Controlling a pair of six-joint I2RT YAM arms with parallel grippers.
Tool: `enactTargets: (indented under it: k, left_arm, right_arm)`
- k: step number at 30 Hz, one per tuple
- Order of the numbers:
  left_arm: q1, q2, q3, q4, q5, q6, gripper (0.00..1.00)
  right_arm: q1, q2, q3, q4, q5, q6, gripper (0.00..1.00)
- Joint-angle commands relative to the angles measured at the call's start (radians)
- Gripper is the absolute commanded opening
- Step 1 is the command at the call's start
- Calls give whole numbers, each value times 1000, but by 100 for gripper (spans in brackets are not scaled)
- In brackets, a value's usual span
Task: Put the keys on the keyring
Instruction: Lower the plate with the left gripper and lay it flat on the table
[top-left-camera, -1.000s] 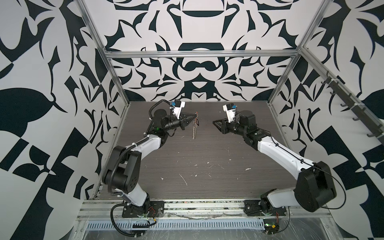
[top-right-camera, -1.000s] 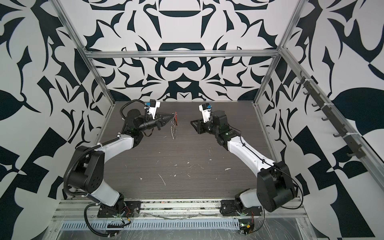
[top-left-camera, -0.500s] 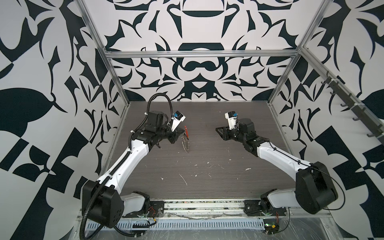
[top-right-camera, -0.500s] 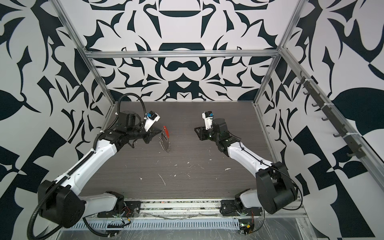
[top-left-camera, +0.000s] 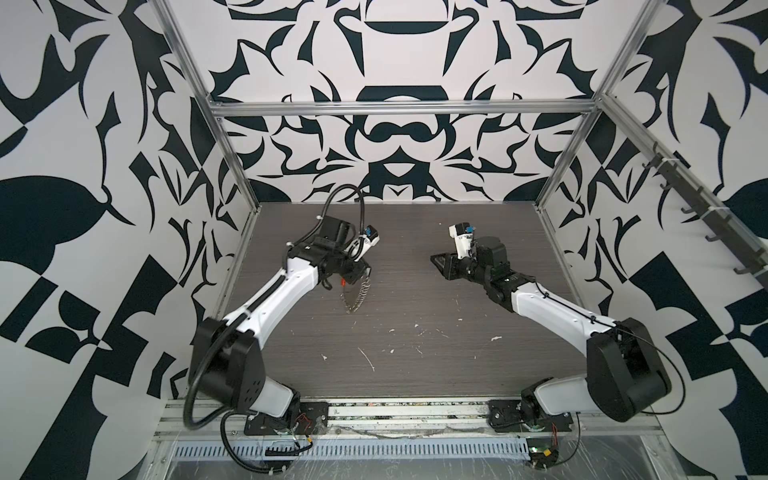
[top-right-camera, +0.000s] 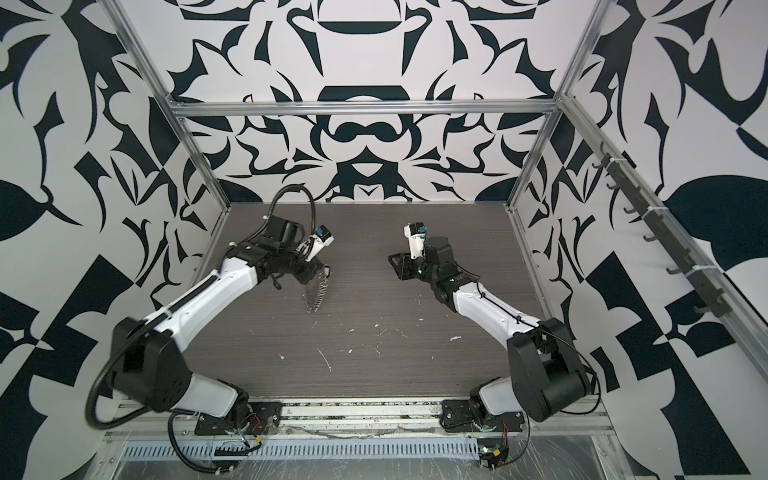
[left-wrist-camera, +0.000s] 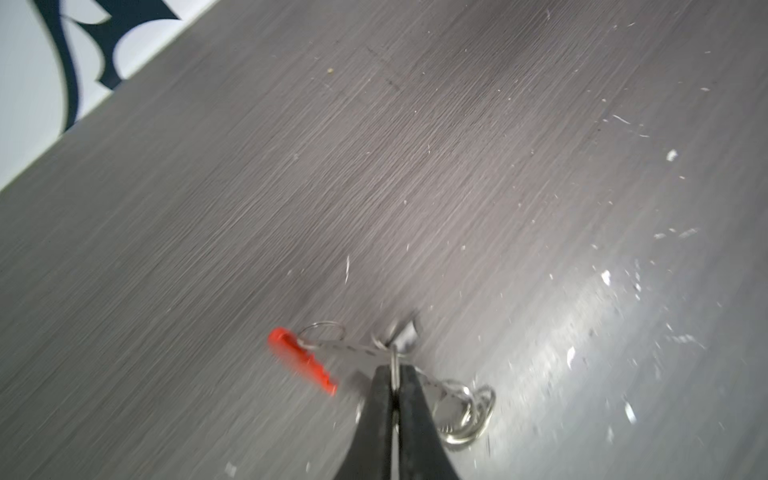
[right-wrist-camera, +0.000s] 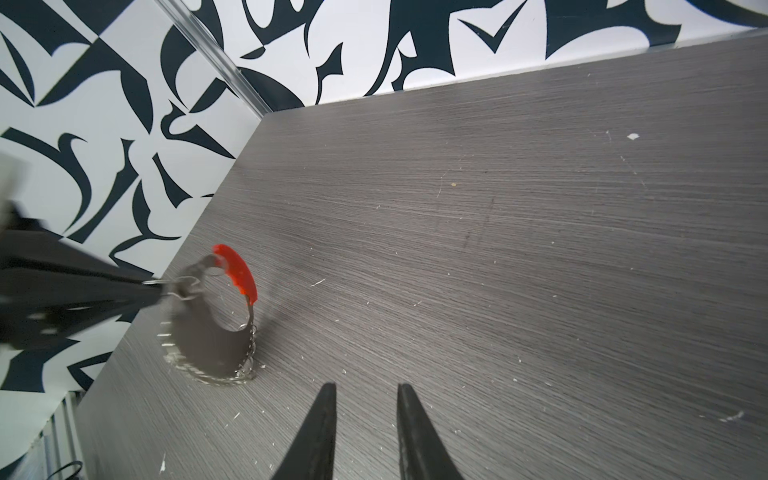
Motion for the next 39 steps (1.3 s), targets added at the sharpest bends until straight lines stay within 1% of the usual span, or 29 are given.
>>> enactTargets:
  k: [1,3,5,7,9,12,14,15,16,17,18,19,20,23,24,25,28,30,32,34,35,36,37,39]
  left_arm:
    - [-30,120,77,75,-58,-116,6]
    - [-42,197,132,121,-44,-162,7]
    - [-46,255,169,182,-5,-209,7]
    - [-46,289,173,264,41,-263,10]
    - [-46,307,171,322,70,-300,11]
    - [-46,316,164,344,97,-333,19]
    - [-44,300,139,357,92,-345,28]
    - [-45,288,127,358,85,-347,39]
    - [-43,268,110,360,78,-346,46]
    - [-40,247,93,364,72,-347,49]
    - [-35,222,74,371,71,-350,56]
    - [-27,189,50,381,73,-353,70]
    - [-17,154,24,395,75,-362,100]
    - [18,21,-76,436,75,-371,100]
    - [28,-32,-122,456,58,-371,100]
    - [35,-77,-163,480,34,-365,100]
    - [43,-215,-356,598,-44,-313,100]
    - [48,-287,-477,668,-111,-333,99]
    - [55,-372,-561,699,-144,-361,99]
    - [60,-412,-624,716,-154,-365,99]
    - [61,-429,-647,722,-165,-374,99]
    - [61,-441,-668,728,-180,-385,100]
    - [61,-449,-681,733,-191,-397,99]
    - [62,-463,-712,772,-208,-428,100]
  right_arm:
    - [-7,-39,10,47,-8,16,29]
    - [-13,-53,4,34,-3,11,29]
    - [-22,-77,-16,24,3,3,29]
    - [-27,-105,-44,19,25,-14,29]
    - [-31,-135,-68,11,47,-30,29]
    - [-38,-171,-93,-8,67,-58,29]
    - [-40,-182,-102,-10,78,-66,30]
    - [-42,-181,-102,-8,79,-67,29]
    - [-42,-178,-103,-3,76,-66,30]
    - [-43,-171,-100,2,73,-64,30]
    - [-43,-164,-96,5,70,-64,30]
    - [-43,-156,-90,4,71,-64,30]
    - [-44,-150,-80,-2,75,-66,31]
    - [-44,-147,-59,-24,109,-72,34]
    - [-44,-150,-55,-23,127,-65,35]
    - [-44,-151,-52,-17,143,-53,35]
    - [-44,-137,-42,49,165,15,35]
    - [-44,-102,-39,116,167,55,35]
    - [-44,-55,-24,149,183,88,41]
    - [-44,-18,-2,132,207,98,47]
    - [-44,-7,8,122,229,109,53]
    - [-44,0,13,107,262,116,62]
    - [-44,-1,11,99,303,110,66]
    - [-44,-21,-6,93,384,33,67]
